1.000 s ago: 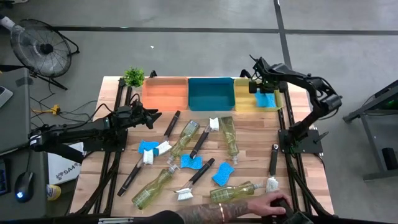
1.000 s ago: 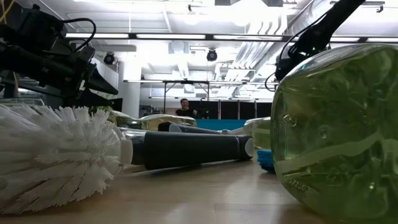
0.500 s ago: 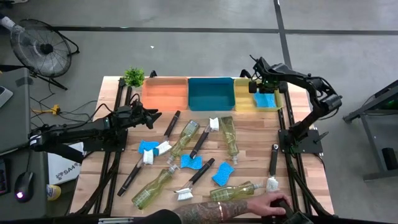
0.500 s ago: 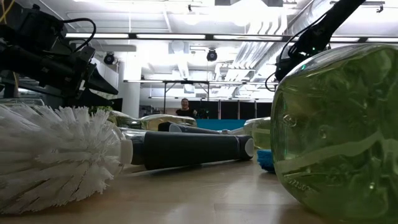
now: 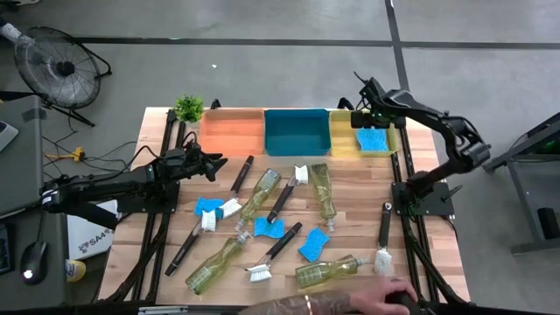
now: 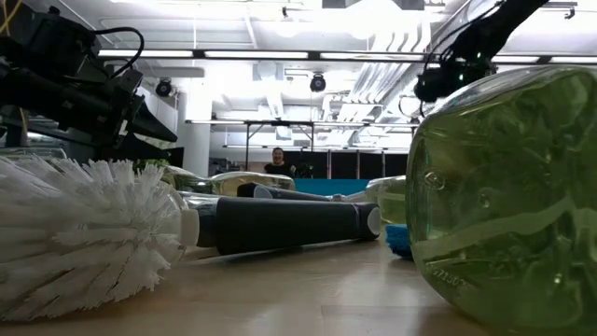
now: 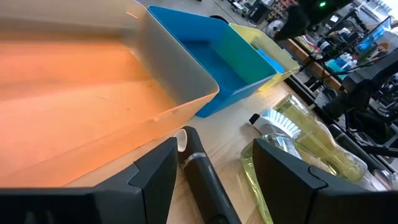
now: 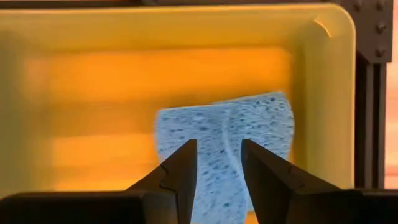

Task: Pick & Place Kitchen Sink Supplies
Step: Put the green dishwashing liquid bottle into the blue bin

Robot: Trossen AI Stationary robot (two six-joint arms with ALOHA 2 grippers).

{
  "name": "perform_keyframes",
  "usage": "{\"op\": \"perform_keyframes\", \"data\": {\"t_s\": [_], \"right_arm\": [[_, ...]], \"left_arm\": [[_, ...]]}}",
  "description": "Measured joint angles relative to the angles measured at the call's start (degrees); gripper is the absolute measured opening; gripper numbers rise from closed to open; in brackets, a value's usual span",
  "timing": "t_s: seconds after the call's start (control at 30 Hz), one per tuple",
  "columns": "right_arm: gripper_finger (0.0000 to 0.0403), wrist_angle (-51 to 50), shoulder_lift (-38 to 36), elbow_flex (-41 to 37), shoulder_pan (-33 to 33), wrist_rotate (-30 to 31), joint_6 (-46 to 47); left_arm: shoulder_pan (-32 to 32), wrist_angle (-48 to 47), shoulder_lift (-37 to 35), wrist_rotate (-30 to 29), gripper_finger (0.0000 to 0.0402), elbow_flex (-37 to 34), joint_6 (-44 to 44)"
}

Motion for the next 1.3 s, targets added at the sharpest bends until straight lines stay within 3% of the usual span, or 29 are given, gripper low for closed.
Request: {"op": "perform_keyframes", "data": {"t_s": [0.33, 0.5, 0.67, 0.83, 0.93, 1.03, 1.17, 1.3], "right_arm": [[0.0118, 0.9, -10.0, 0.0, 10.6, -6.0, -7.3], [0.0118, 0.9, -12.1, 0.0, 18.2, -12.4, -9.0], [0.0118, 0.1, -13.3, 0.0, 30.2, -17.9, -11.3], [0.0118, -2.4, -13.5, -0.1, 46.0, -16.1, -8.2], [0.0119, -0.6, -13.5, -2.5, 54.7, -13.7, -3.4], [0.0119, 1.0, -13.3, -4.5, 61.4, -13.2, 7.3], [0.0119, 1.8, -13.0, -8.0, 67.8, -10.8, 23.7], [0.0119, 5.6, -13.1, -10.3, 72.8, -11.4, 28.7]], "left_arm": [[0.0, 0.0, 0.0, 0.0, 0.0205, 0.0, 0.0], [0.0, 0.0, 0.0, 0.0, 0.0205, 0.0, 0.0], [0.0, 0.0, 0.0, 0.0, 0.0205, 0.0, 0.0], [0.0, 0.0, 0.0, 0.0, 0.0205, 0.0, 0.0], [0.0, 0.0, 0.0, 0.0, 0.0205, 0.0, 0.0], [0.0, 0.0, 0.0, 0.0, 0.0205, 0.0, 0.0], [0.0, 0.0, 0.0, 0.0, 0.0205, 0.0, 0.0], [0.0, 0.0, 0.0, 0.0, 0.0205, 0.0, 0.0]]}}
